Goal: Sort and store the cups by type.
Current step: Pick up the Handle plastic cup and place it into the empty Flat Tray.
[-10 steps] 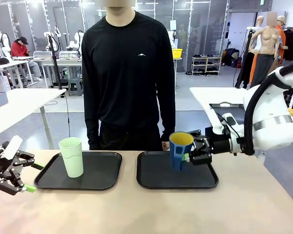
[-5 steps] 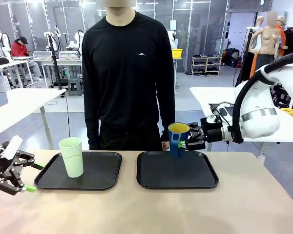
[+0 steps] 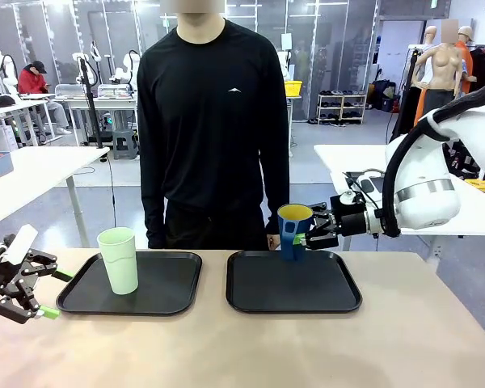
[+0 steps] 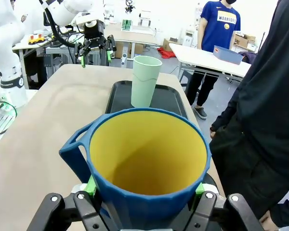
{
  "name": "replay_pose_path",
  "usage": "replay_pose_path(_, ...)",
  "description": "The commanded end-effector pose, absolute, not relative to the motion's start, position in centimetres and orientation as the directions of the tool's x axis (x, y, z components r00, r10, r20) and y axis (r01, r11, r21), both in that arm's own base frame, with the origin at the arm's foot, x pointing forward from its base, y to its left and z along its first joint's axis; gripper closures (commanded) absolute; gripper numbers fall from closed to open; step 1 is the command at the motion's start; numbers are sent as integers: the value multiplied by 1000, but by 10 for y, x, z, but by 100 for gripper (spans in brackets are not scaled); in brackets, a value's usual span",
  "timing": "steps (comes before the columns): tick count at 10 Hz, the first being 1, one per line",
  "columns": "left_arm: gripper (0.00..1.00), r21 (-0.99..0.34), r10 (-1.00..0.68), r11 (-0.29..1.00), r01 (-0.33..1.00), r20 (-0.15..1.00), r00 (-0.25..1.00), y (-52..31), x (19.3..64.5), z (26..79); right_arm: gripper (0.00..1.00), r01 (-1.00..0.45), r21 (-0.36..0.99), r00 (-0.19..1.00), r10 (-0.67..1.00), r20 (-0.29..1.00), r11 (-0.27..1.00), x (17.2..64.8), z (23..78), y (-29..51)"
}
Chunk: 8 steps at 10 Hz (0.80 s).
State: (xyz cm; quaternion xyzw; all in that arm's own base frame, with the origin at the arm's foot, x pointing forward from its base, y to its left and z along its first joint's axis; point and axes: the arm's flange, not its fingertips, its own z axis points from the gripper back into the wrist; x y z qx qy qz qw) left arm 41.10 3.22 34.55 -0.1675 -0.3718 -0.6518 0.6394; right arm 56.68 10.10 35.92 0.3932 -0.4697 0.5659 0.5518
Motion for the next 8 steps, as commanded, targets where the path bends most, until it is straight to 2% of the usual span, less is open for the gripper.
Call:
replay_pose_path(1, 0, 272, -704, 100, 957, 699, -125, 31, 411, 345, 78, -994, -97, -82, 249, 965, 47, 565, 361, 100)
replay_pose_path(2, 0, 272, -704, 100, 957, 699, -125, 31, 411, 345, 22, -994, -98, -82, 255, 963, 50, 567, 359, 101)
replay_pose_path(8, 0, 272, -704, 100, 957, 699, -125, 31, 411, 345, 22, -991, -90, -67, 210, 975, 99, 603, 270, 93)
